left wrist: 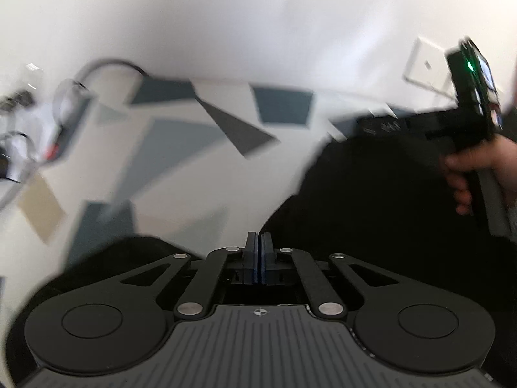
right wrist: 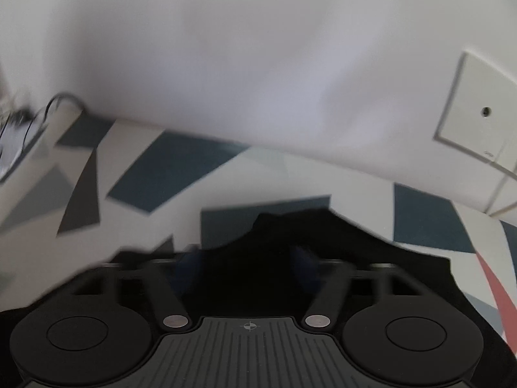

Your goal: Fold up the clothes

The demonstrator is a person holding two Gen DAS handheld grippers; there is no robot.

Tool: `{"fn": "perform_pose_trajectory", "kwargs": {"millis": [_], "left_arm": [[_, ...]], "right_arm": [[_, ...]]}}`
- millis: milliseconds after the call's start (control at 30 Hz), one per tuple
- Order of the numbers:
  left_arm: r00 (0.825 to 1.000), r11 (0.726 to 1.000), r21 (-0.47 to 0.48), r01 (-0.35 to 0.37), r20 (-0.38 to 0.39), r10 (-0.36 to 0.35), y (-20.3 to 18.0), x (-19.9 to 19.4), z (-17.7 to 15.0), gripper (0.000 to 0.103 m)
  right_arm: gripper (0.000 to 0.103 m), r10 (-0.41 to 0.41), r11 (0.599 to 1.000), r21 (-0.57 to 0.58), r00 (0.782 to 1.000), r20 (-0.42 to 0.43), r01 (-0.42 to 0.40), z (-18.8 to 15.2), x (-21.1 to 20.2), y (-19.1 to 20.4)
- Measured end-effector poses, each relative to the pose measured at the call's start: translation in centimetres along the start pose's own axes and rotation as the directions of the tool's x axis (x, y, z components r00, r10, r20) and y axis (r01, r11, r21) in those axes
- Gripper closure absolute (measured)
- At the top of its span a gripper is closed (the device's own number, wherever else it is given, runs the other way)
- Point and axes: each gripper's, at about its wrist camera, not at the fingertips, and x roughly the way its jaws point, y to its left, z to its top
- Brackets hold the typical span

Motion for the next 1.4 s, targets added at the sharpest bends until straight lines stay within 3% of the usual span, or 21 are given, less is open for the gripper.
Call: {"fn": "perform_pose_trajectory", "kwargs": {"millis": [100,267,300,333,367,400,433,467,567,667,733,800,867,1000,1167,1267,1333,1400], "left_arm": [[0.999,0.996,-0.088,-0.028,0.033,0.031,2.0,-0.4,0.7,0.102],[0.997,0.996,-0.052,-0.074,0.011,0.075,1.6,1.0,1.0,0.1],[0.996,0.995,-0.041,-0.094,-0.018,0.093,1.3,1.6,1.0,0.097],[0.992,0.991,-0.034,-0.128,-0.026,0.127,0.9,1.9,0.9,0.089],[0.986,0.986,-0.027,-0.166,-0.027,0.165,0.6,2.0,0.7,0.069],[0.979,0.979,-0.02,-0.203,-0.027,0.202,0.3,2.2,0.6,0.054],[0.979,0.979,-0.018,-0.205,-0.002,0.205,-0.1,1.8,0.5,0.028],[0.983,0.983,-0.011,-0.183,0.02,0.183,-0.7,1.3,0.6,0.026],[0.995,0.993,0.062,-0.096,0.037,0.094,-3.6,0.1,0.9,0.026],[0.999,0.986,0.163,0.011,0.031,-0.016,-7.2,-0.4,0.5,0.022],[0.998,0.978,0.2,0.064,-0.007,-0.064,-9.2,0.0,-0.1,0.019],[0.994,0.974,0.202,0.1,-0.052,-0.092,-10.4,0.6,-0.7,0.019],[0.99,0.975,0.186,0.124,-0.093,-0.108,-11.0,1.0,-1.1,0.019],[0.981,0.98,0.14,0.141,-0.15,-0.12,-11.0,0.8,-2.0,0.019],[0.978,0.982,0.12,0.143,-0.173,-0.121,-9.5,-0.9,-3.0,0.019],[0.973,0.978,0.127,0.163,-0.184,-0.138,-8.7,-2.4,-4.4,0.019],[0.97,0.978,0.121,0.172,-0.194,-0.146,-8.6,-3.0,-5.2,0.019],[0.967,0.977,0.114,0.179,-0.205,-0.154,-8.5,-3.4,-6.0,0.019]], "right_arm": [[0.102,0.041,0.991,0.128,0.997,0.067,-0.049,0.4,-0.7,-1.3],[0.099,0.047,0.989,0.135,0.993,0.11,-0.062,0.2,-0.7,-0.9],[0.08,0.037,0.988,0.143,0.993,0.112,-0.053,0.0,-0.6,-0.8],[0.064,0.013,0.988,0.153,0.994,0.106,-0.029,-0.1,-0.6,-0.9],[0.04,-0.024,0.988,0.152,0.994,0.108,0.007,-0.3,-0.9,-0.9],[0.039,-0.063,0.99,0.136,0.99,0.129,0.045,-0.7,-1.5,-0.9],[0.038,-0.09,0.991,0.115,0.985,0.15,0.074,-1.1,-2.4,-1.0],[0.038,-0.107,0.989,0.114,0.982,0.157,0.09,-1.6,-3.3,-1.4],[0.038,-0.135,0.96,0.267,0.976,0.169,0.086,-3.8,-7.3,-4.6],[0.04,-0.235,0.879,0.458,0.955,0.179,0.13,-7.4,-12.6,-8.8],[0.04,-0.365,0.815,0.536,0.913,0.183,0.219,-10.7,-16.6,-11.1],[0.04,-0.478,0.766,0.547,0.868,0.133,0.337,-13.7,-19.5,-12.8],[0.04,-0.527,0.72,0.559,0.848,0.055,0.411,-16.5,-21.7,-14.5],[0.042,-0.506,0.671,0.607,0.862,-0.046,0.426,-21.1,-24.8,-16.0],[0.044,-0.444,0.693,0.606,0.894,-0.067,0.39,-24.0,-26.0,-13.9],[0.046,-0.4,0.733,0.579,0.915,-0.057,0.357,-24.3,-26.2,-11.5],[0.045,-0.378,0.753,0.564,0.924,-0.052,0.339,-24.4,-26.6,-10.1],[0.043,-0.38,0.748,0.568,0.923,-0.057,0.343,-24.8,-27.2,-8.9]]}}
